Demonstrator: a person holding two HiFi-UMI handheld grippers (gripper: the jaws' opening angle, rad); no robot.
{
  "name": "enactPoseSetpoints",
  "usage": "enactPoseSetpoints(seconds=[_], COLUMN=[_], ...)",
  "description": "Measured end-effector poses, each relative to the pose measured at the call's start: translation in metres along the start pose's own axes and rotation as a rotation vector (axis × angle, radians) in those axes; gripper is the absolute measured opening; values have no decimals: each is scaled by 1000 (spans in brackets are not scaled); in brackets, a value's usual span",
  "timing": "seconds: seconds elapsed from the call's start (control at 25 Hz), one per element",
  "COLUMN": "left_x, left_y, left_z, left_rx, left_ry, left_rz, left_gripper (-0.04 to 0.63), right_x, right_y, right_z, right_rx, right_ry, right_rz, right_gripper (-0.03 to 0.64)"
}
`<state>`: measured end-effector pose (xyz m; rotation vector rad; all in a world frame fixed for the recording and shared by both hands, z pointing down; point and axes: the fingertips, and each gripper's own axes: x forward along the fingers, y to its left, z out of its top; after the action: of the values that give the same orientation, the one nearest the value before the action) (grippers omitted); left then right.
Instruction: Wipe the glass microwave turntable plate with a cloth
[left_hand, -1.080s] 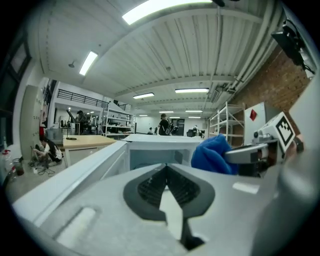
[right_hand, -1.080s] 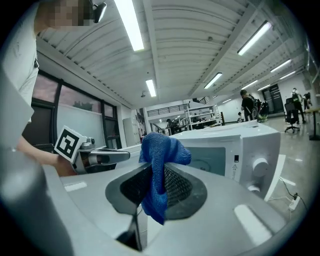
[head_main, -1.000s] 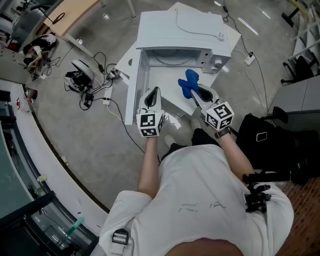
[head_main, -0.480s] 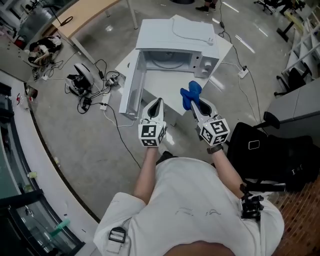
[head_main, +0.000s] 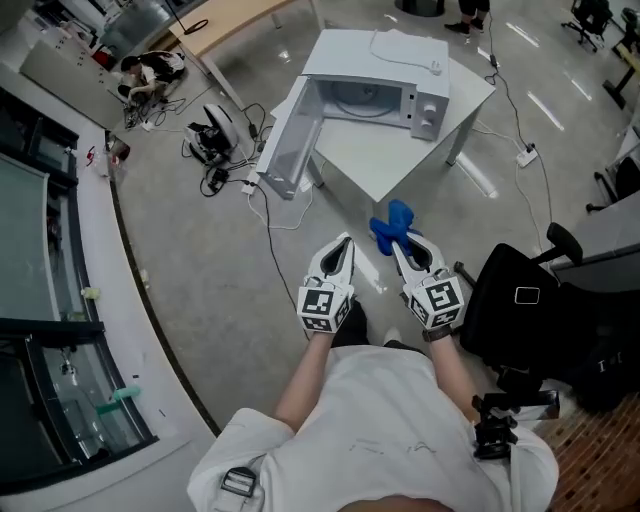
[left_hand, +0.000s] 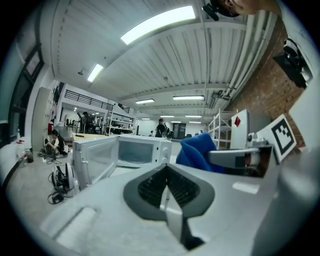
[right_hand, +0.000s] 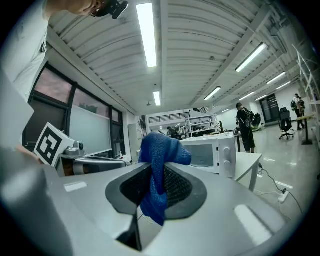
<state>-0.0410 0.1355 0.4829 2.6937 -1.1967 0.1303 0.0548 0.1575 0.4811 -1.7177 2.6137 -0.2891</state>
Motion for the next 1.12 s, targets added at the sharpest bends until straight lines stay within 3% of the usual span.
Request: enactPoseSetpoints(seconds=[0.2, 0.32, 0.52, 0.64, 0.8, 1.12], left_x=[-38, -40, -60, -84, -112, -131], left_y=[-3, -8, 0, 25, 70, 98], left_z=[9, 28, 63, 68, 60, 72], left_rx=[4, 46, 104, 116, 44, 34], left_ry=[-30, -85, -130, -133, -171, -218], left_rz=[29, -12, -63, -55, 7, 12], left_gripper=[2, 2, 2, 2, 2, 2], right_x=[-30, -41, -38, -25, -6, 15], right_y=[31, 32, 39, 66, 111, 156], right_z=[18, 31, 36, 37, 28, 27], right_rx=[-51, -77, -31, -23, -37, -91], right_ry=[-29, -54, -55, -62, -37, -21], right_rz=[-20, -84, -179, -175, -117, -78], right_gripper=[69, 69, 69, 69, 69, 69])
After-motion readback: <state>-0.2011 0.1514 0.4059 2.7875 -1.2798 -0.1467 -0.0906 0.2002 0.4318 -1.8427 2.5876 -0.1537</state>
